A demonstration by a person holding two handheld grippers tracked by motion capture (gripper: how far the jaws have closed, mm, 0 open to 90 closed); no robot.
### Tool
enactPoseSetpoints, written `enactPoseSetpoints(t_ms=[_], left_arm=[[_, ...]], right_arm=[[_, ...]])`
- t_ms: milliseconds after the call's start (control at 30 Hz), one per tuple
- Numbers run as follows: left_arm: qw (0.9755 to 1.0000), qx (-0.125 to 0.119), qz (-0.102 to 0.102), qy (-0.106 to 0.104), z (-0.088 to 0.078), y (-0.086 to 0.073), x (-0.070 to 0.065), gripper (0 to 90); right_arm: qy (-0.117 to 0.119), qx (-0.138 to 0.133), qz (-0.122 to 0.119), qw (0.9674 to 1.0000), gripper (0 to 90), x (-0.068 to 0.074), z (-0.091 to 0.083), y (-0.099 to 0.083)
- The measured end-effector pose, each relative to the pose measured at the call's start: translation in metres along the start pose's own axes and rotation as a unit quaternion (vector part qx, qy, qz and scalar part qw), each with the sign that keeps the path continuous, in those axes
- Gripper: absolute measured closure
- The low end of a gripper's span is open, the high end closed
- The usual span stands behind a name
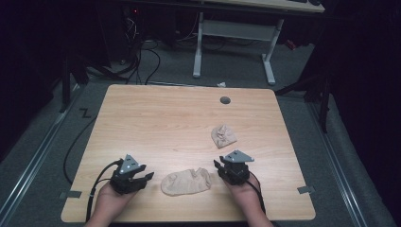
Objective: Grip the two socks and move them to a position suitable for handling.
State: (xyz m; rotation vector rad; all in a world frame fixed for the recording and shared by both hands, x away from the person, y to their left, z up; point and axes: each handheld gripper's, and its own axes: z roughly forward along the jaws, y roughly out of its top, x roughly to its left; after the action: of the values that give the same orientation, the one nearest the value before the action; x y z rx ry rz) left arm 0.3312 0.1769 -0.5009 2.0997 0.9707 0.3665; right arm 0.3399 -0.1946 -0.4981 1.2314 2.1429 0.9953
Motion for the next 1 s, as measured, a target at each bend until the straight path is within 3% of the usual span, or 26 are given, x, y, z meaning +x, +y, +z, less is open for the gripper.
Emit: enactPoseSetpoints(t_ms=[167,200,400,533,667,733,767,833,1000], left_arm=[[0.9998,-0.004,-0.018,-0.001,-0.001,-0.002,0.007,54.1],[0.9999,-0.004,-0.015,-0.001,-0.001,-0.002,0.007,53.8],[1.0000,-0.002,-0.004,-0.001,0.001,-0.002,0.004,53.4],[1.0000,0.000,-0.003,0.000,0.002,-0.002,0.004,53.4],[1.0000,-0.002,-0.002,-0.001,0.001,-0.002,0.003,53.4],[1.0000,-0.003,-0.001,0.000,0.001,-0.002,0.002,53.4],[1.0000,-0.003,0.000,0.000,0.002,-0.002,0.002,53.4],[1.0000,0.000,0.002,0.000,0.002,-0.003,0.002,53.4],[1.0000,0.002,0.003,0.000,0.004,-0.004,0.000,53.5]], right_arm=[[-0.021,0.016,0.014,0.9995,67.9,-0.020,0.019,0.022],[-0.028,0.027,0.023,0.9990,65.4,-0.029,0.027,0.031],[-0.050,0.051,0.043,0.9965,56.7,-0.054,0.048,0.049],[-0.062,0.057,0.059,0.9947,57.3,-0.066,0.057,0.053],[-0.076,0.063,0.074,0.9923,62.7,-0.078,0.064,0.052],[-0.091,0.057,0.076,0.9913,73.5,-0.084,0.064,0.049],[-0.091,0.057,0.076,0.9913,73.5,-0.084,0.064,0.049],[-0.099,0.064,0.074,0.9903,86.9,-0.092,0.065,0.046],[-0.107,0.076,0.081,0.9880,89.7,-0.102,0.072,0.041]])
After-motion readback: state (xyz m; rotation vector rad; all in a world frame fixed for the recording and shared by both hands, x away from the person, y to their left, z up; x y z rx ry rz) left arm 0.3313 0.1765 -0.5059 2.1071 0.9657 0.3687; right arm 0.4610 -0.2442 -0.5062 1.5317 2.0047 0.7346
